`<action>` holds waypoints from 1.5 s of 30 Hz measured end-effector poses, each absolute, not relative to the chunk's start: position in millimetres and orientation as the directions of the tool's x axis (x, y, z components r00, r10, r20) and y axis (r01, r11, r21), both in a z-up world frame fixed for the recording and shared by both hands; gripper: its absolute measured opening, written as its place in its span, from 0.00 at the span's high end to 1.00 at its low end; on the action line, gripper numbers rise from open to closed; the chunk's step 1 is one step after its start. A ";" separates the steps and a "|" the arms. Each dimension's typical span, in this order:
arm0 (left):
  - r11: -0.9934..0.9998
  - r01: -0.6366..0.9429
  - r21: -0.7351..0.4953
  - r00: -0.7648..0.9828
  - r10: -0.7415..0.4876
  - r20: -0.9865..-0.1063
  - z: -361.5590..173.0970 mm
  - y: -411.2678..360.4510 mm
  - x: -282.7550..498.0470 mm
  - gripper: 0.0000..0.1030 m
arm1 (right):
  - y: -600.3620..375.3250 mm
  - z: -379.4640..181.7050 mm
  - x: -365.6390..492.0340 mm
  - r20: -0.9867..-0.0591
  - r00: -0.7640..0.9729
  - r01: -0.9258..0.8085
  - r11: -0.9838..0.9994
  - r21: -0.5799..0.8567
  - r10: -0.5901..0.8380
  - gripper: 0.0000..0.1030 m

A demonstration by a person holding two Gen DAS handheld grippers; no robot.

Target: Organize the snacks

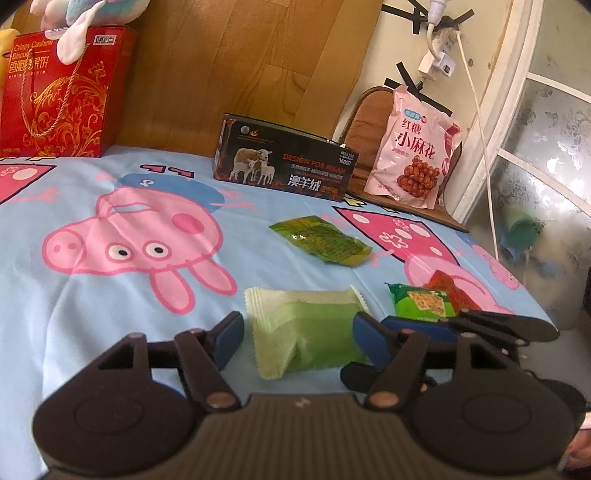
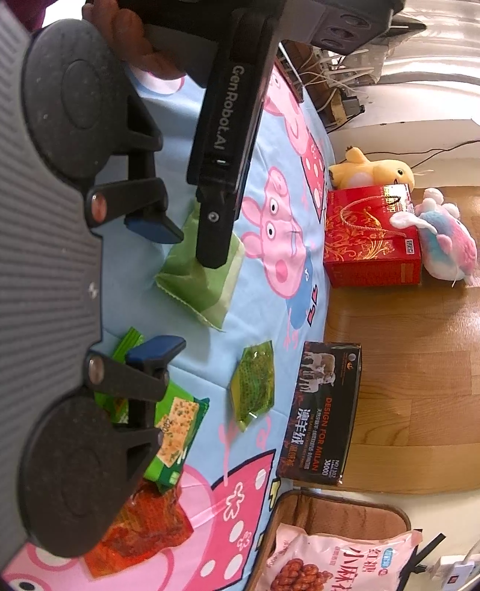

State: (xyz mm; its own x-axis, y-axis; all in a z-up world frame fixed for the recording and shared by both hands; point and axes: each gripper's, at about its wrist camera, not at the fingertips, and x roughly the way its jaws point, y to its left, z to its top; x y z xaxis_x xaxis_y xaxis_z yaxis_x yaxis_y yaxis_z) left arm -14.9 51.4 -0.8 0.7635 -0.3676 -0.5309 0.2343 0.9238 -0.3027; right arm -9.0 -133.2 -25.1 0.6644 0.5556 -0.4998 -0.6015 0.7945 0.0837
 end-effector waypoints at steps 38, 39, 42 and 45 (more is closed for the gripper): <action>0.916 0.294 -0.272 0.765 -0.396 -0.508 28.8 35.6 -14.8 0.43 | -119.4 -15.1 -4.6 -0.483 0.670 -0.635 0.772 0.020 0.564 0.51; 0.914 0.307 -0.264 0.774 -0.402 -0.490 38.7 33.5 -10.7 0.43 | -119.6 -10.7 -3.6 -0.472 0.682 -0.630 0.776 0.009 0.559 0.51; 0.905 0.349 -0.243 0.789 -0.424 -0.444 68.5 24.8 12.3 0.43 | -126.3 8.6 15.6 -0.431 0.712 -0.611 0.791 0.010 0.555 0.51; 0.901 0.372 -0.225 0.803 -0.434 -0.408 96.9 14.9 53.1 0.43 | -135.6 29.7 53.5 -0.411 0.722 -0.596 0.802 0.037 0.556 0.51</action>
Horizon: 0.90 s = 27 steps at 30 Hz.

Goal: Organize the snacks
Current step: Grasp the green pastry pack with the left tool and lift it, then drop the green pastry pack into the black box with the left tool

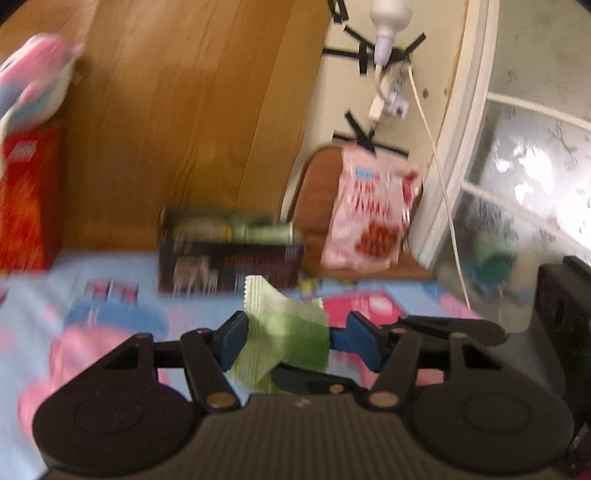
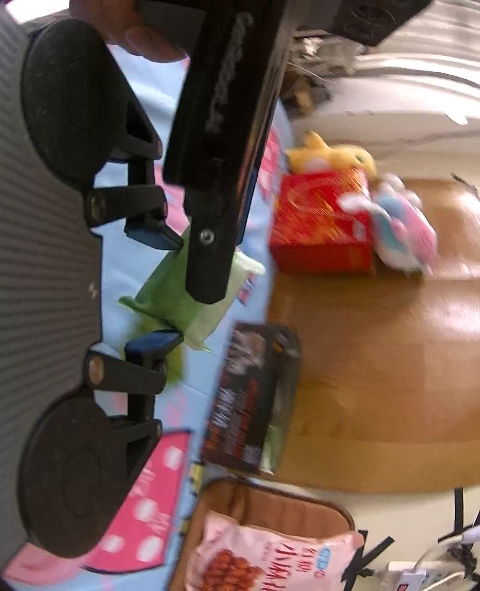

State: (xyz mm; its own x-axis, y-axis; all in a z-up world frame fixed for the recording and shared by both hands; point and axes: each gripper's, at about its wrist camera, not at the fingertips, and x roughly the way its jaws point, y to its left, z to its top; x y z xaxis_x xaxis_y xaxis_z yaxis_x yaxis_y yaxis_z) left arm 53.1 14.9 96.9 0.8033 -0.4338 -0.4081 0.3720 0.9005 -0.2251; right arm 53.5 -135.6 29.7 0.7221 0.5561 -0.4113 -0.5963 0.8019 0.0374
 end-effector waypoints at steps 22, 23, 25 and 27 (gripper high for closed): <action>0.856 0.213 -0.471 0.761 -0.447 -0.470 60.0 62.1 131.9 0.42 | -222.2 6.2 210.9 -0.451 0.610 -0.373 0.739 0.562 0.651 0.51; 0.868 0.183 -0.462 0.752 -0.426 -0.503 48.5 58.6 121.8 0.42 | -219.9 -5.3 207.8 -0.478 0.577 -0.353 0.730 0.585 0.663 0.54; 0.872 0.111 -0.476 0.692 -0.412 -0.593 29.4 55.7 113.7 0.55 | -203.7 -25.7 201.4 -0.547 0.507 -0.336 0.737 0.586 0.666 0.65; 0.839 0.092 -0.537 0.628 -0.467 -0.622 10.9 57.4 103.6 0.68 | -194.9 -27.8 183.6 -0.558 0.527 -0.295 0.753 0.588 0.641 0.77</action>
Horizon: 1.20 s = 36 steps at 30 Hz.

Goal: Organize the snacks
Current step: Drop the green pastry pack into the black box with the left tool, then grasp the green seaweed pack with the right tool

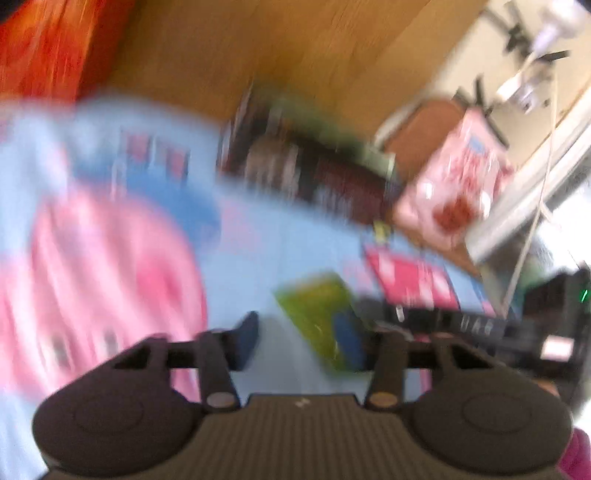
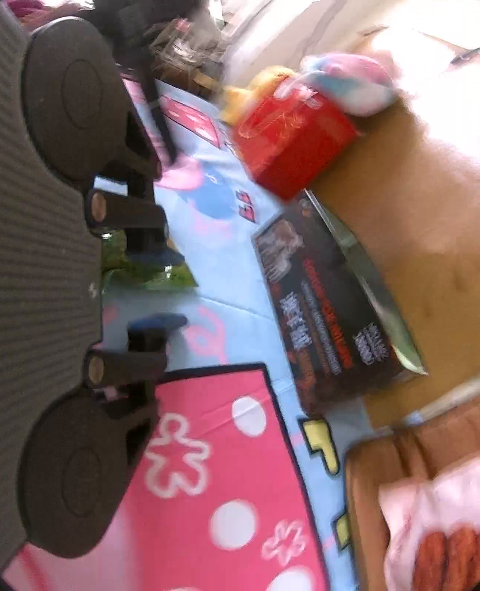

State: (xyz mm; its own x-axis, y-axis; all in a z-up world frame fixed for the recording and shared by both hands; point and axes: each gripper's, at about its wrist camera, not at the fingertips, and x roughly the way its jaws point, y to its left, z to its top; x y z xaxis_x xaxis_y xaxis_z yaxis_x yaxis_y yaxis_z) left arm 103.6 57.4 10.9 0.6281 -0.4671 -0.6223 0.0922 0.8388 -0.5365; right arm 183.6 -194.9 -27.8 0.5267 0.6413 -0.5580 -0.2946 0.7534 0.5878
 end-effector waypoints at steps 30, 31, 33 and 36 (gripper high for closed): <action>0.802 0.216 -0.556 0.586 -0.562 -0.584 7.5 54.7 -41.9 0.51 | -142.1 -29.0 -48.1 -0.475 0.599 -0.653 0.737 0.176 0.644 0.39; 0.805 0.218 -0.551 0.586 -0.560 -0.586 7.5 51.4 -41.1 0.51 | -137.2 -28.8 -47.4 -0.476 0.601 -0.658 0.736 0.161 0.642 0.51; 0.822 0.231 -0.520 0.600 -0.541 -0.589 10.4 45.5 -40.5 0.55 | -132.0 -29.4 -47.6 -0.479 0.626 -0.642 0.755 0.134 0.616 0.58; 0.821 0.239 -0.518 0.604 -0.544 -0.583 14.3 42.5 -38.1 0.55 | -136.0 -30.0 -43.7 -0.470 0.627 -0.631 0.759 0.161 0.621 0.63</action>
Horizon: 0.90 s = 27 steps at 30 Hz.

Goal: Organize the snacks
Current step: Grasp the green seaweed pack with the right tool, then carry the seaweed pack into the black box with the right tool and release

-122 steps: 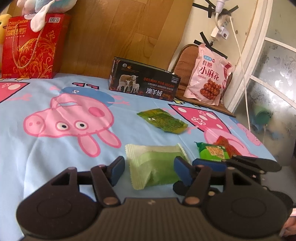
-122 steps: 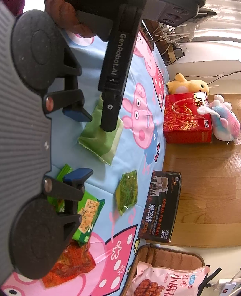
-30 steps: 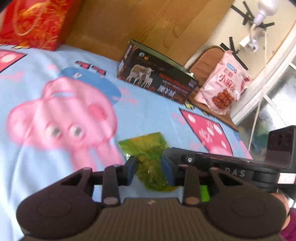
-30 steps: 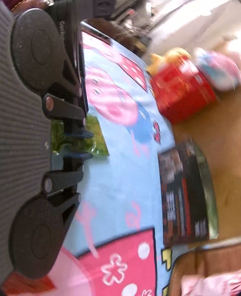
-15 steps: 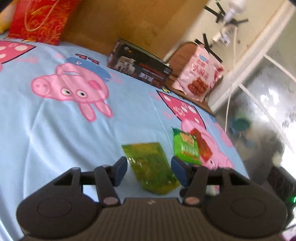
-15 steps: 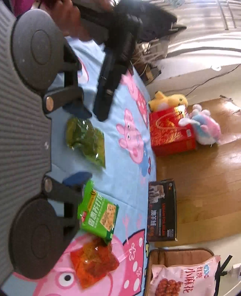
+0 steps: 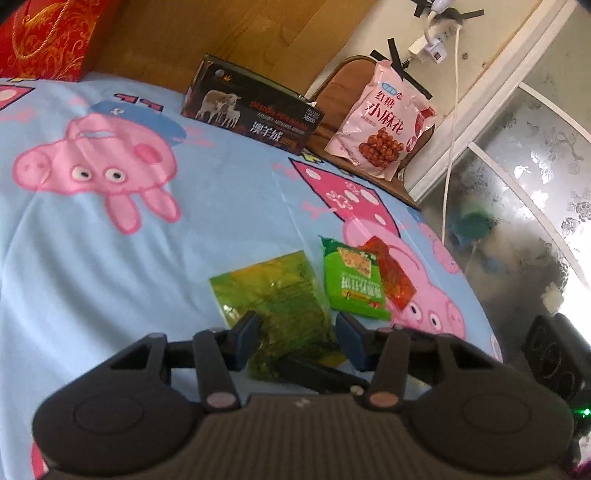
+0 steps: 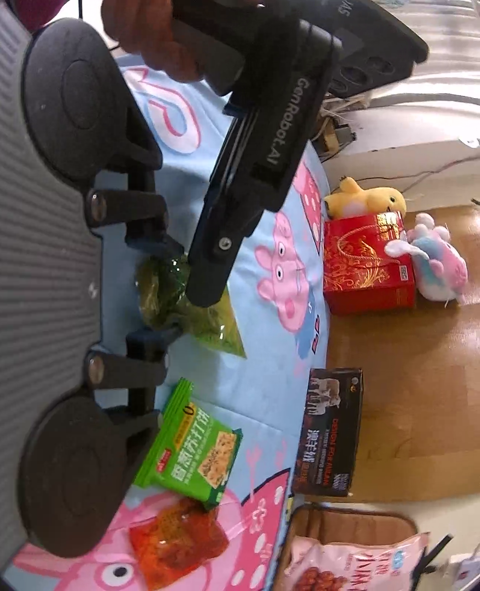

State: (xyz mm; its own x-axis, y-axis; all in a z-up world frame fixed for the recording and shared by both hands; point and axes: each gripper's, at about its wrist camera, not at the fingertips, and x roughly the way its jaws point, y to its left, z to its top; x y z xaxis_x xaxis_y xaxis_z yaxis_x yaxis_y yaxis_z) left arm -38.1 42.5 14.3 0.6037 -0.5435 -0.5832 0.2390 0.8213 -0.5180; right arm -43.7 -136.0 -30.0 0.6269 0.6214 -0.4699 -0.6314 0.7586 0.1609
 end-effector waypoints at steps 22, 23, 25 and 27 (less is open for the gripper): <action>0.651 0.202 -0.732 0.542 -0.696 -0.470 17.5 61.1 -1.2 0.68 | -206.1 -38.1 10.5 -0.270 0.478 -0.371 0.471 0.800 0.836 0.80; 0.648 0.220 -0.729 0.541 -0.703 -0.462 23.2 58.2 4.0 0.68 | -205.4 -33.5 12.7 -0.273 0.482 -0.381 0.480 0.790 0.832 0.81; 0.651 0.260 -0.713 0.549 -0.707 -0.446 37.8 50.8 18.5 0.68 | -205.6 -22.8 18.6 -0.273 0.488 -0.404 0.492 0.771 0.829 0.81; 0.665 0.293 -0.687 0.565 -0.700 -0.437 51.7 45.6 33.1 0.68 | -205.2 -9.1 28.6 -0.272 0.505 -0.426 0.511 0.747 0.819 0.81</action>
